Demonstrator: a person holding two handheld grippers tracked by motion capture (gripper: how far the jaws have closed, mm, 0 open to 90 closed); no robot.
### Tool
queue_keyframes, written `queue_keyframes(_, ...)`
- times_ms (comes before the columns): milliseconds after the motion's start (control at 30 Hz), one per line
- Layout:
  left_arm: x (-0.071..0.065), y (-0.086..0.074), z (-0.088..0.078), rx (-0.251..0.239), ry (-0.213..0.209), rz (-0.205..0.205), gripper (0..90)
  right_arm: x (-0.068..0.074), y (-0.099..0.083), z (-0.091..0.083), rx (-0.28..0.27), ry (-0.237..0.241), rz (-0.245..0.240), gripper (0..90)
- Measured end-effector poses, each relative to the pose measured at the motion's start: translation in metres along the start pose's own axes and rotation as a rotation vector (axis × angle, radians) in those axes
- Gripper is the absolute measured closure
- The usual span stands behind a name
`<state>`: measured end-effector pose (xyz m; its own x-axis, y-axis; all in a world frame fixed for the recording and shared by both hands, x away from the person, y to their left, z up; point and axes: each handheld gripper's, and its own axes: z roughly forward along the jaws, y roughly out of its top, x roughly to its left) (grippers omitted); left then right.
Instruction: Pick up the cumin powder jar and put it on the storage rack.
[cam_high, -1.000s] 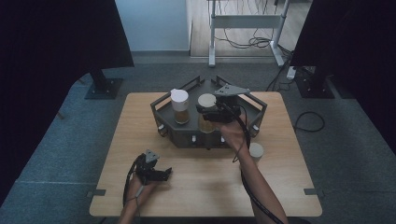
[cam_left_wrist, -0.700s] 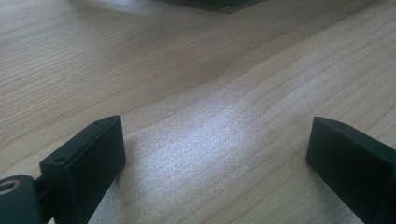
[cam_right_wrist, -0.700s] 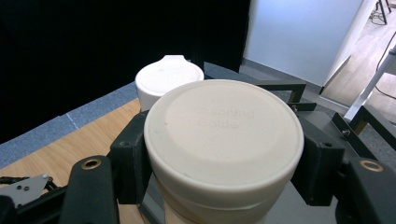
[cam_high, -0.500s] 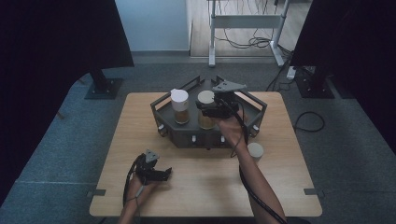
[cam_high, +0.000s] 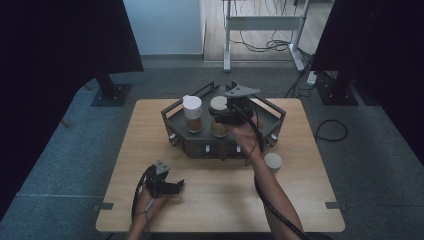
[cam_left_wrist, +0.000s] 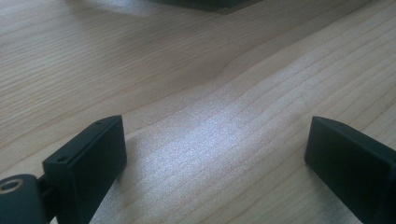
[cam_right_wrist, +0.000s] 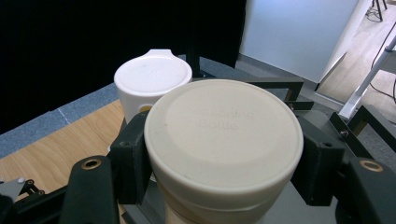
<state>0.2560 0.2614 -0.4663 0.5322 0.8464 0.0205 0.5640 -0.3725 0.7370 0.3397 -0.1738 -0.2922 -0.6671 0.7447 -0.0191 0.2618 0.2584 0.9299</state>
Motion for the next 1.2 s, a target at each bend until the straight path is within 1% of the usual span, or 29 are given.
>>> queue_keyframes(200, 0.000, 0.000, 0.000, 0.001, 0.000, 0.000, 5.0, -0.003, -0.001, 0.006, 0.006, -0.011, -0.007, 32.7)
queue_keyframes(667, 0.000, 0.000, 0.000, 0.002, 0.001, 0.001, 4.8, -0.010, -0.010, 0.020, 0.026, -0.024, 0.009, 32.6)
queue_keyframes(733, 0.000, 0.000, 0.000, 0.002, 0.001, 0.001, 4.8, -0.011, -0.012, 0.020, 0.018, -0.022, 0.017, 32.6)
queue_keyframes(1100, 0.000, 0.000, 0.000, 0.002, 0.000, 0.001, 4.6, -0.013, -0.011, 0.021, 0.022, -0.016, 0.027, 32.1)
queue_keyframes(1167, 0.000, 0.000, 0.000, 0.002, 0.000, 0.001, 4.6, -0.013, -0.010, 0.021, 0.024, -0.015, 0.028, 30.8)
queue_keyframes(1200, 0.000, 0.000, 0.000, 0.002, 0.000, 0.001, 4.6, -0.014, -0.010, 0.022, 0.023, -0.011, 0.029, 28.2)
